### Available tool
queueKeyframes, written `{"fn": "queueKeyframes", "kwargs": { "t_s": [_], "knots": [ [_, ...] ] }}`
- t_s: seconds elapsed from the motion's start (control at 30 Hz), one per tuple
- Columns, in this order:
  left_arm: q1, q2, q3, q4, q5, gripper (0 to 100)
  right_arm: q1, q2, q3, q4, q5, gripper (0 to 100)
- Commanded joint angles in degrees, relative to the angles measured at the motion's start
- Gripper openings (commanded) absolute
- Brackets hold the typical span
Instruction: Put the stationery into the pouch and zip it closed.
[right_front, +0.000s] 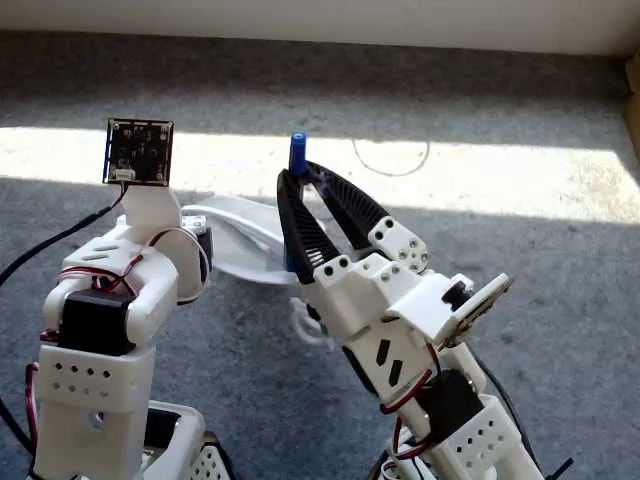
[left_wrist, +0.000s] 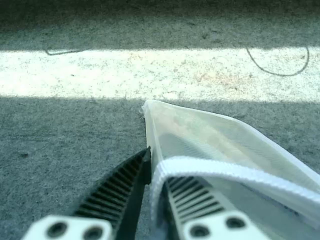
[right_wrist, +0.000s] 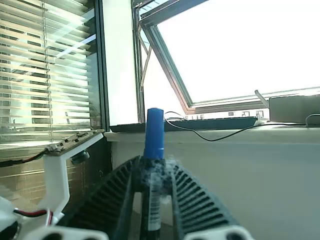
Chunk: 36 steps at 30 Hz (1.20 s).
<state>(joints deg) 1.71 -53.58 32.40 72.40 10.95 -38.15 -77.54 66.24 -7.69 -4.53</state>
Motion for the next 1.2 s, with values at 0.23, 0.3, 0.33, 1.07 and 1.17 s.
{"fn": "queueKeyframes", "kwargs": {
  "t_s": [0.23, 0.3, 0.33, 1.07, 1.17],
  "knots": [
    [-0.8, -1.4, -1.0, 0.3, 0.5, 1, -0.4, 7.0, -1.8, -10.1, 1.0, 0.5],
    [-0.9, -1.4, -1.0, 0.3, 0.5, 1, -0.5, 9.0, -2.2, -12.9, 1.0, 0.5],
    [-1.0, -1.4, -1.0, 0.3, 0.5, 1, -0.9, 10.1, -2.2, -14.0, 1.0, 0.5],
    [-4.9, -1.0, -1.0, 0.2, 0.5, 1, -4.7, 8.3, 1.5, -15.3, 1.0, 0.5],
    [-4.9, -1.0, -1.0, 0.0, 0.5, 1, -5.1, 2.9, 4.0, -9.5, 4.6, 0.5]
  ]
}}
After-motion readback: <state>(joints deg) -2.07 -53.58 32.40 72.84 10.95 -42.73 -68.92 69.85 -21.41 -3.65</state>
